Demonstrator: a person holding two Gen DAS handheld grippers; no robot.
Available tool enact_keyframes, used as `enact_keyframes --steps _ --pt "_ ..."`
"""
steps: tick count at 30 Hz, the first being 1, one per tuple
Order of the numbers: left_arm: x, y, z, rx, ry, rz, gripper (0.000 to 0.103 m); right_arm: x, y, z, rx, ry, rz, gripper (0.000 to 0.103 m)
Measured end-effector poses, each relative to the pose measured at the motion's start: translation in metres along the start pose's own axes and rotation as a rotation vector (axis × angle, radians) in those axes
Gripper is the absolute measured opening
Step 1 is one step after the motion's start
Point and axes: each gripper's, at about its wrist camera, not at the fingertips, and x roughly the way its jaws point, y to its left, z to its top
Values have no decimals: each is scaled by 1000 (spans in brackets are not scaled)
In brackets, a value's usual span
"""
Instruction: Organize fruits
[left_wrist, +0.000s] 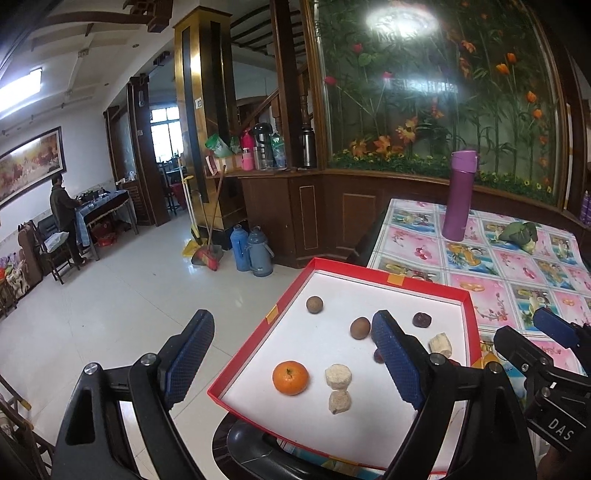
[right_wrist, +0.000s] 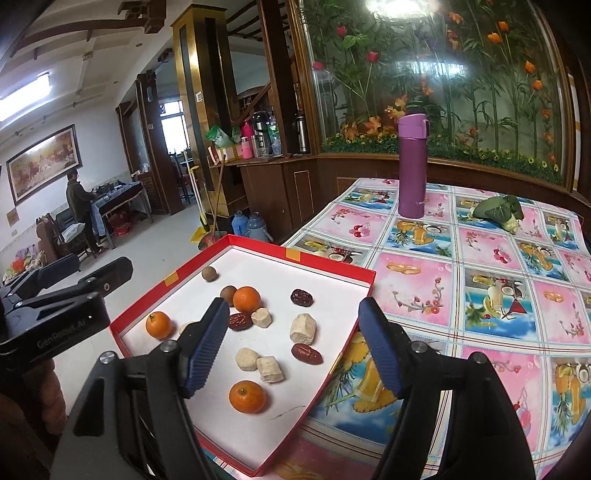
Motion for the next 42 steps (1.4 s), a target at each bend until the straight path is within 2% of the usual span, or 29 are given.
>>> enact_keyframes --steps 17,42 --pt "6 -2 -5 -8 100 -47 87 4 -4 -4 34 23 15 73" --pt "17 8 -9 -36 153 -8 88 11 11 -9 3 55 32 73"
